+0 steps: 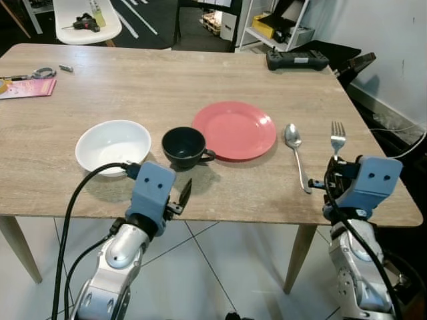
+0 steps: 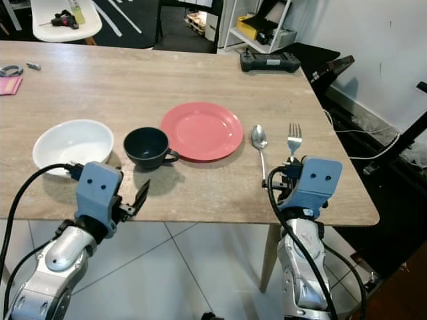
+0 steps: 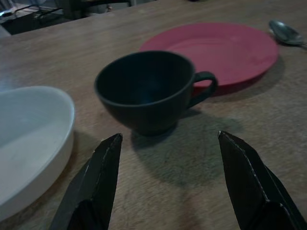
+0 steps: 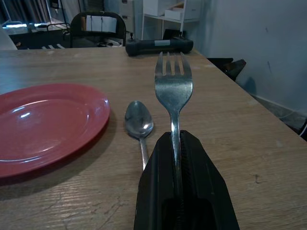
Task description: Setting the table
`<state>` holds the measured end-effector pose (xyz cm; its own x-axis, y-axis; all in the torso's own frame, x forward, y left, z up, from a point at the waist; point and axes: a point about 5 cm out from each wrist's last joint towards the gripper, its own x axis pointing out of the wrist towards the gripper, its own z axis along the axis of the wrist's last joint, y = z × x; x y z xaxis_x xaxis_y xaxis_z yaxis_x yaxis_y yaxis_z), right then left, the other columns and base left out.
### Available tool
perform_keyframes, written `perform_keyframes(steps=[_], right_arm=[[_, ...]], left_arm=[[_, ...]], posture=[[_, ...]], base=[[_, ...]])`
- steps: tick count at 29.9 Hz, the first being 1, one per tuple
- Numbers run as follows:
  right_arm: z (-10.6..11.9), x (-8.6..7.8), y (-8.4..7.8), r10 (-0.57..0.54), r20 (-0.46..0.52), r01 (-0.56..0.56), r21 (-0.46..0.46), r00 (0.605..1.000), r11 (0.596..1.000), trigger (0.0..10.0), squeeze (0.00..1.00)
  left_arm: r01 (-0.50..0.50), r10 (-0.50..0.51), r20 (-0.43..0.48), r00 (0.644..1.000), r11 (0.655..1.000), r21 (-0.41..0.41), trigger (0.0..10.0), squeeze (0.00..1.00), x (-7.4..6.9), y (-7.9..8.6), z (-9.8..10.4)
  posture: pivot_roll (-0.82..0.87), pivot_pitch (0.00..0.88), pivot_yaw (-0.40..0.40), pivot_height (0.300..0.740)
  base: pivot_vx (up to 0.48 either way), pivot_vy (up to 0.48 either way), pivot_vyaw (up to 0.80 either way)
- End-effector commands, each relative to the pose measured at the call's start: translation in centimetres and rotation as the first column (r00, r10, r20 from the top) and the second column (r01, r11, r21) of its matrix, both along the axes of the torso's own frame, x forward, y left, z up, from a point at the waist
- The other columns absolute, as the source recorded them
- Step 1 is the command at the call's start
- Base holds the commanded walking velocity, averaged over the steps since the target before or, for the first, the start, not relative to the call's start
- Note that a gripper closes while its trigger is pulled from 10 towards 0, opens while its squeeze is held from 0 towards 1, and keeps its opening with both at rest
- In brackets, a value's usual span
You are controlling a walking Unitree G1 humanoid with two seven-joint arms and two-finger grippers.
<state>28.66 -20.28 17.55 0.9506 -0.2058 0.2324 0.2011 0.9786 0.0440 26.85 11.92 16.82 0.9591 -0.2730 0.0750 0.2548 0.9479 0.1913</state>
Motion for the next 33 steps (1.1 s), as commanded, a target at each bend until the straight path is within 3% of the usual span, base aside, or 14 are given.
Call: perform_keyframes(steps=[1,21,23,25,26,27,28,33], right_arm=[[-0.8,-0.1,0.1,-0.002,-0.022,0.002,0.009,1.000,1.000,10.0,0.00],[-0.9,0.1,-0.2,-0.017,-0.024,0.017,0.018,1.000,1.000,10.0,0.00],[-0.9,0.1,-0.2,-0.014,-0.021,0.014,0.015,1.000,1.000,10.0,0.00],[-0.6,0.1,-0.1,-0.007,-0.012,0.007,0.000,1.000,1.000,10.0,0.00],[-0.6,0.1,-0.1,-0.007,-0.012,0.007,0.000,1.000,1.000,10.0,0.00],[-0.3,0.2,0.1,0.001,-0.003,-0.001,-0.013,1.000,1.000,10.0,0.00],[-0.2,0.2,0.1,0.005,0.002,-0.005,-0.017,1.000,1.000,10.0,0.00],[0.6,0.4,0.7,0.034,0.026,-0.033,-0.033,0.999,0.999,10.0,0.00]], left_arm=[[-0.021,0.021,-0.030,0.999,1.000,-0.020,10.0,0.00,0.3,0.1,-0.7],[-0.024,0.024,-0.026,0.999,0.999,-0.031,10.0,0.00,1.2,-0.2,-0.9],[-0.020,0.020,0.001,1.000,1.000,-0.024,10.0,0.00,1.1,-0.3,-0.4],[0.010,-0.014,0.087,0.996,0.999,0.050,10.0,0.00,1.0,-0.4,1.0],[0.010,-0.014,0.087,0.996,0.999,0.050,10.0,0.00,1.0,-0.4,1.0],[-0.016,0.005,0.158,0.988,0.998,0.065,10.0,0.00,1.2,0.9,3.1],[-0.033,0.020,0.175,0.984,0.997,0.069,10.0,0.00,1.2,1.7,3.9],[-0.034,0.012,0.163,0.987,0.991,0.128,10.0,0.00,1.1,5.0,5.1]], posture=[[-0.01,0.069,0.029,0.740],[-0.03,0.055,0.037,0.740],[-0.03,0.053,0.037,0.740],[-0.03,0.052,0.038,0.740],[-0.03,0.052,0.038,0.740],[-0.03,0.051,0.039,0.740],[-0.02,0.051,0.038,0.740],[-0.01,0.053,0.037,0.740]], base=[[0.000,0.000,0.00],[0.000,0.000,0.00],[0.000,0.000,0.00],[0.000,0.000,0.00],[0.000,0.000,0.00],[0.000,0.000,0.00],[0.000,0.000,0.00],[0.000,0.000,0.00]])
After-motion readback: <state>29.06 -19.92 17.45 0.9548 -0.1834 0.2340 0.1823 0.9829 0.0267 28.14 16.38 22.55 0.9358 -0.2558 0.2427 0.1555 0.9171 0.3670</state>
